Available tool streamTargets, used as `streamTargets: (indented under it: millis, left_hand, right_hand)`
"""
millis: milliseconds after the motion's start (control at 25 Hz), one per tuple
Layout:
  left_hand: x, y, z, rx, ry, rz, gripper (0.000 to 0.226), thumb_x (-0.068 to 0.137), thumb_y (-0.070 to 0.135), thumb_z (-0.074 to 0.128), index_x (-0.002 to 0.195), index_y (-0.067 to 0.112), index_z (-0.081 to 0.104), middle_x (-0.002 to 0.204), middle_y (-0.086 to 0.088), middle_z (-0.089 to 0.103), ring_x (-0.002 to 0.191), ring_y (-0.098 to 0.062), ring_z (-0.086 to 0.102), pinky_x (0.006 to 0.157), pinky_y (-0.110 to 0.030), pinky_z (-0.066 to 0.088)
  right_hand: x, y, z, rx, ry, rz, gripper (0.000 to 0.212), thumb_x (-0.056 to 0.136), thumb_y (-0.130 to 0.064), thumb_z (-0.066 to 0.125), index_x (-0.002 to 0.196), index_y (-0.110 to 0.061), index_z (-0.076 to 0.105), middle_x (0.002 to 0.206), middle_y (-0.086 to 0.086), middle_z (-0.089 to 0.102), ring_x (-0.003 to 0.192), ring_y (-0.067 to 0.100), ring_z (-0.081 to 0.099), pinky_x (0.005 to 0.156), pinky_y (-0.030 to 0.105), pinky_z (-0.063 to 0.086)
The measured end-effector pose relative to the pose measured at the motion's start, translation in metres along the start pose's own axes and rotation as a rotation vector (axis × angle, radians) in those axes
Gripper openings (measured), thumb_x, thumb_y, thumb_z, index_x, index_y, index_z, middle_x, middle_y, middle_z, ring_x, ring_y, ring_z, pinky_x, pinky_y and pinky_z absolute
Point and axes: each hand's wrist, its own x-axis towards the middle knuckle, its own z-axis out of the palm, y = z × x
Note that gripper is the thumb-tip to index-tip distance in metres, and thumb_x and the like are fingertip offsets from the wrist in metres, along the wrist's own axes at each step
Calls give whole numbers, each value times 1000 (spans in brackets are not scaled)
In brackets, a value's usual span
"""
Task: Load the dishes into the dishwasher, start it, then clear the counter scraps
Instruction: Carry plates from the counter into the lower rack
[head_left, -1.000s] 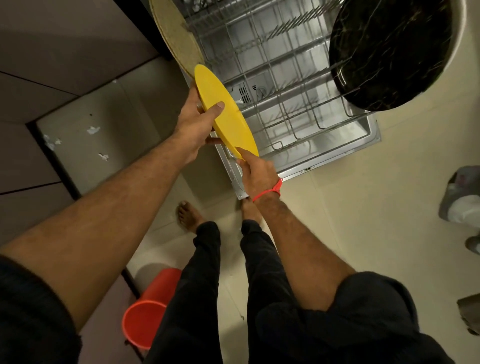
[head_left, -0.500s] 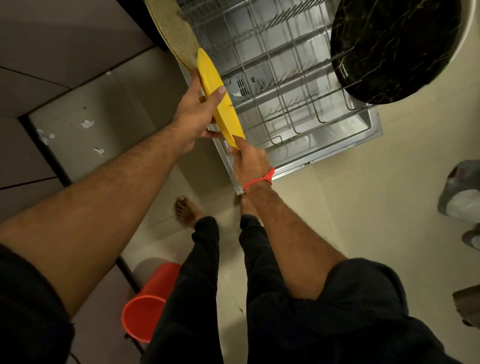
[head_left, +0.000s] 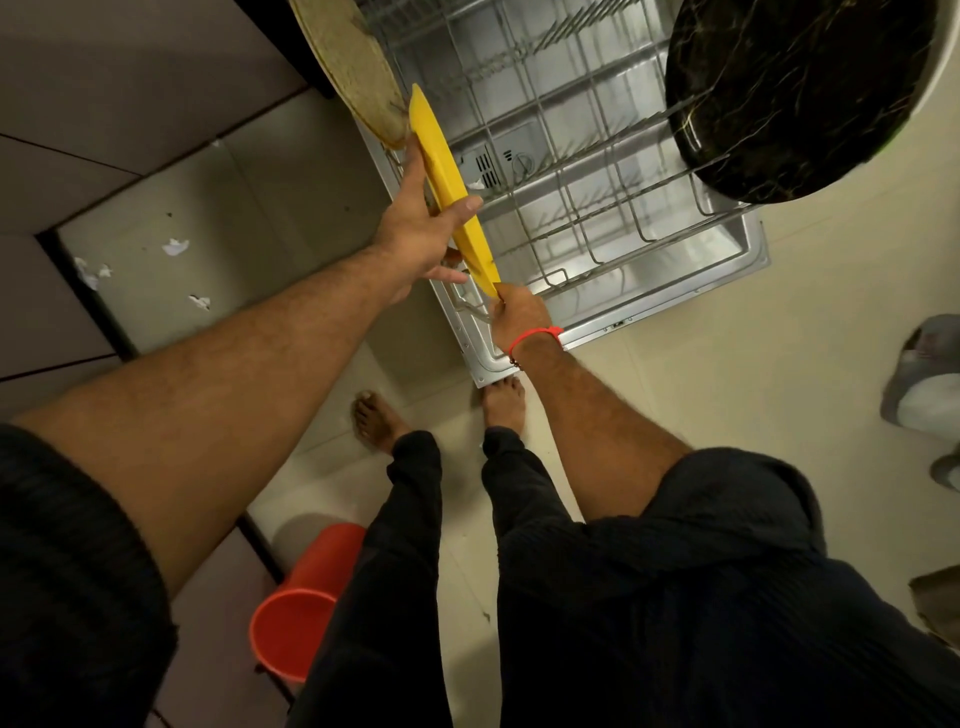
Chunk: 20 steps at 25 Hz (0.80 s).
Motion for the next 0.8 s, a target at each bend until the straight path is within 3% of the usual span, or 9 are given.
streamTargets:
  millis: [160,280,440,560,640,800]
  left_hand:
    - [7,2,2,-50,-4,1,100,91,26,76,158,48,5,147,-4,48,103,-30,71,63,-50,63]
    - [6,0,2,-92,-27,-34,94,90,30,76,158,38,13,138,-6,57,101,-36,72,65,-52,63]
    - [-2,-7,-2,-96,59,-41,83,93,47,69,157,35,19,140,4,50,117,-24,61,67,-54,63]
    - [-9,-11,-8,-68,162,-40,75,99,53,55,160,34,14,157,-2,38,127,-24,53,71,-49,64]
    - [-15,-16,-10,-13,189,-12,66,103,50,48,160,33,18,153,-1,43,121,-19,51,79,-51,62]
    - [-35,-27,-23,141,299,206,61,104,42,48,158,25,26,152,-4,46,132,-20,51,104,-49,51]
  right_hand:
    - [-13,9,2,92,-16,34,59,94,4,45,149,-18,42,134,16,57,119,34,57,98,32,45]
    - [-19,9,2,172,44,-19,69,90,9,46,152,-18,34,146,12,49,128,31,51,105,30,40]
    - [-20,1,-2,245,153,-144,81,80,16,48,153,-13,30,154,8,39,141,26,36,107,20,28]
    - [-19,-10,-7,248,212,-221,83,76,21,49,151,-12,34,152,9,42,140,24,37,104,13,23]
    - [-23,-18,-12,252,269,-258,83,73,24,47,148,-10,40,147,11,47,136,26,42,104,14,25]
    - [-36,-35,-23,213,425,-365,73,69,11,40,137,-15,53,122,9,57,112,27,52,97,36,47]
